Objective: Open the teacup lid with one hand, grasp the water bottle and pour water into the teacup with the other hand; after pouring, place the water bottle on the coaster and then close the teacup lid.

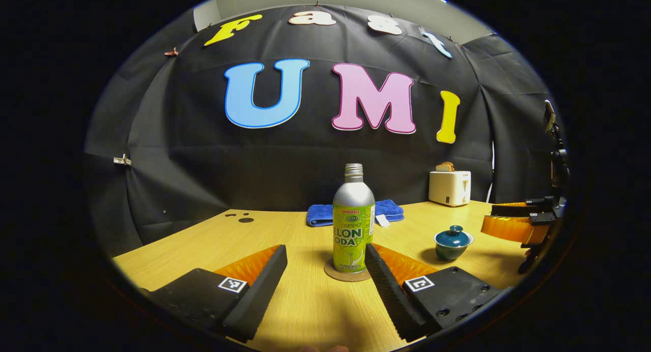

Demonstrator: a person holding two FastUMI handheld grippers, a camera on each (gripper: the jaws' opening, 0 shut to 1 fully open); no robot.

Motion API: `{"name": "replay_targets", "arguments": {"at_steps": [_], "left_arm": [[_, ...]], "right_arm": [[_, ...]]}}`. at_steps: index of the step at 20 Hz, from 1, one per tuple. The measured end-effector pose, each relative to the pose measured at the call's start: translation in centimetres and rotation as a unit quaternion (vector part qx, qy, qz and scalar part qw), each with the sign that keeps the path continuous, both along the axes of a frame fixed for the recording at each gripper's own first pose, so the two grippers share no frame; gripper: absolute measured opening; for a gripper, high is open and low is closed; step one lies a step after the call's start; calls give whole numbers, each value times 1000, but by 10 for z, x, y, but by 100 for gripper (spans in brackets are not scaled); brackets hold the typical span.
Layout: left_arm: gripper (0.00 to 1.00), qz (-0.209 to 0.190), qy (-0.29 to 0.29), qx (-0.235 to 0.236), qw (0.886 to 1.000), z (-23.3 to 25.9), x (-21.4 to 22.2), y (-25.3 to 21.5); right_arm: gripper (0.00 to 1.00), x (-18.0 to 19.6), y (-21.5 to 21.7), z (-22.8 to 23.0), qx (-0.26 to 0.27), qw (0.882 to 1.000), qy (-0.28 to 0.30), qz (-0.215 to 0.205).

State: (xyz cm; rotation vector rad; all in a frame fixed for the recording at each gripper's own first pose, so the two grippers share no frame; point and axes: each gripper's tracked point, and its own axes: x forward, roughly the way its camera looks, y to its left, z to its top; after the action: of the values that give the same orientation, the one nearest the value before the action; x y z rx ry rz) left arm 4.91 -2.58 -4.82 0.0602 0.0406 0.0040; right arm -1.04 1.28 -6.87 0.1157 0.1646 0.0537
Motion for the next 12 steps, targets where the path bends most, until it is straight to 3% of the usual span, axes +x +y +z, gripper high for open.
{"name": "replay_targets", "arguments": {"at_steps": [12], "left_arm": [[97,0,-1,0,1000,0,0,0]], "right_arm": [[95,-1,-1,0,-12,1000,-2,0]]}}
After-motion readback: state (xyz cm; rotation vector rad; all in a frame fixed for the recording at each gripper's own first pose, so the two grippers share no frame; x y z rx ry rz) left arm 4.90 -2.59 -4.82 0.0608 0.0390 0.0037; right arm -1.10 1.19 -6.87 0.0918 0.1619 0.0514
